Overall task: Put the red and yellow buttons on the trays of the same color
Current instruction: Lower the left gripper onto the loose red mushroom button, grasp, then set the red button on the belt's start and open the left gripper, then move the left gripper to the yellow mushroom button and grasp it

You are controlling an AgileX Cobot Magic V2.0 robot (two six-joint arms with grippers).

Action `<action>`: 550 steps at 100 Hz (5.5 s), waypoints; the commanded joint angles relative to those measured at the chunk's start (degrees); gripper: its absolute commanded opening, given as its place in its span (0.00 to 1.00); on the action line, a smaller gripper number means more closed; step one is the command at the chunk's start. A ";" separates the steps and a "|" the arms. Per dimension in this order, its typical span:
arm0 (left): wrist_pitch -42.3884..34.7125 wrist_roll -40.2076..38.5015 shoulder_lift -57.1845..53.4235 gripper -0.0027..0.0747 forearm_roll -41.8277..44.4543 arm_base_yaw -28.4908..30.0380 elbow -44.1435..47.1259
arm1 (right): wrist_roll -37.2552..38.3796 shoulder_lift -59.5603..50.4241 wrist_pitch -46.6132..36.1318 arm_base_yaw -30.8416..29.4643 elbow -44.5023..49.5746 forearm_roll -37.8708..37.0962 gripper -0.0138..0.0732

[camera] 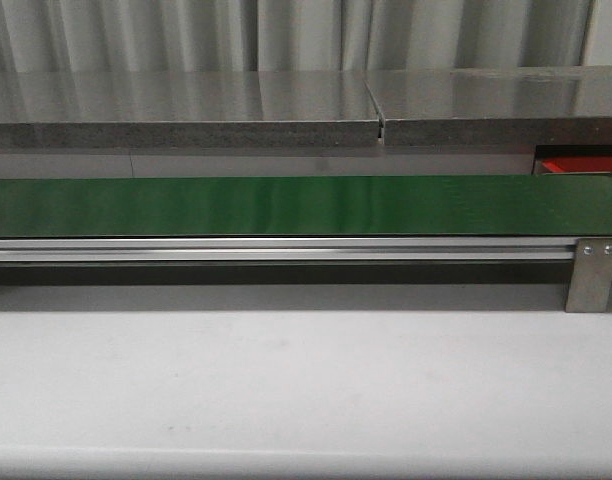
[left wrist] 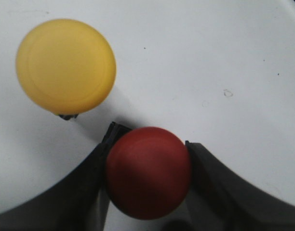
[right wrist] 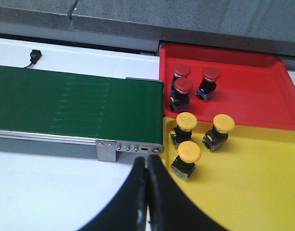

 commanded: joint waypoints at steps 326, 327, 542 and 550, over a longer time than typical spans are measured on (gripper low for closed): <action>-8.00 8.22 -25.41 0.66 2.40 4.37 19.10 | -0.72 0.16 -3.84 -0.16 -1.29 0.16 0.07; -8.33 8.22 -25.22 0.66 2.55 4.37 19.10 | -0.72 0.16 -3.84 -0.16 -1.29 0.16 0.07; -15.66 8.30 -1.28 0.63 6.01 2.63 -2.61 | -0.72 0.16 -3.95 -0.16 -1.29 0.16 0.07; -15.04 8.30 -1.05 0.57 6.01 2.63 -2.61 | -0.72 0.16 -3.95 -0.16 -1.29 0.16 0.07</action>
